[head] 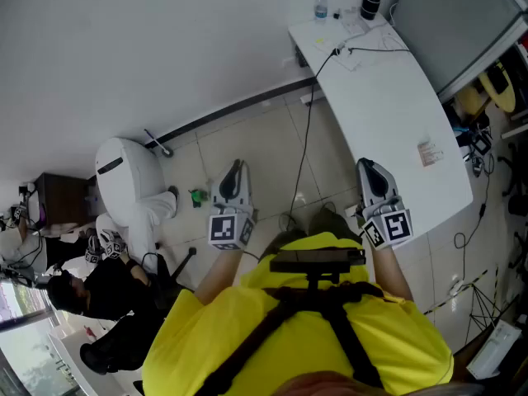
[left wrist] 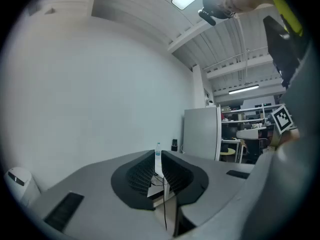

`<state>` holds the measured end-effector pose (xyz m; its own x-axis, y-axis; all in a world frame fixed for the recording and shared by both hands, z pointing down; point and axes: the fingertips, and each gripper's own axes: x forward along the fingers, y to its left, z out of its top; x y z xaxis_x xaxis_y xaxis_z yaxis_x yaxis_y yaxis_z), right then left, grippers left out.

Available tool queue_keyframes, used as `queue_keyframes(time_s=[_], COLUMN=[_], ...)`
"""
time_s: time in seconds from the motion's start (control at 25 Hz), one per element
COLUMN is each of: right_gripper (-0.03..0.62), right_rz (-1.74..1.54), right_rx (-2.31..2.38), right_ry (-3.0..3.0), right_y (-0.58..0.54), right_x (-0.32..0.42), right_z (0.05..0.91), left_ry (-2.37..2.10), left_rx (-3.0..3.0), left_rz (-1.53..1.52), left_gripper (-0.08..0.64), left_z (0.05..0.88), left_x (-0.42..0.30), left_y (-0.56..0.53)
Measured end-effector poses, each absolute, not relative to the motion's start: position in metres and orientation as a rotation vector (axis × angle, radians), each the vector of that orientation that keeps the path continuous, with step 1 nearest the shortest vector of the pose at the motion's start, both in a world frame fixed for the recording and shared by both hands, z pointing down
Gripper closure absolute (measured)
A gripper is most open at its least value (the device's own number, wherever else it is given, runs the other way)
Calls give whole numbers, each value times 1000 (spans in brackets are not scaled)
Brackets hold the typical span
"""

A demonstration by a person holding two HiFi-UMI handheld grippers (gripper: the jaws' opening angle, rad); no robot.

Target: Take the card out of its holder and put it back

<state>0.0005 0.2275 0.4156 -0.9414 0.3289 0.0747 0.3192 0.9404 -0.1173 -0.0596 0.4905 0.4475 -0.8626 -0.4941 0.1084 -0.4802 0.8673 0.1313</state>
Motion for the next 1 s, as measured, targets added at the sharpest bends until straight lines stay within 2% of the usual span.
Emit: queue_keyframes(time_s=[0.08, 0.36, 0.56, 0.76, 1.0], right_gripper=[586, 586, 586, 586, 586], right_rz=[180, 243, 318, 328, 340], right_rx=[-481, -304, -97, 308, 842], right_ry=[-3002, -3009, -3049, -3062, -2942], right_y=[219, 161, 89, 4, -58], right_x=[-18, -85, -109, -71, 17], right_z=[421, 438, 451, 450, 461], left_ry=[-2887, -2801, -2723, -2562, -2282], left_rx=[770, 932, 1172, 1548, 1938], left_rz=[-155, -153, -94, -20, 3], left_gripper=[477, 473, 473, 472, 458], left_z=[455, 456, 448, 443, 447], left_x=[-80, -163, -224, -257, -208], left_y=[481, 420, 336, 199, 59])
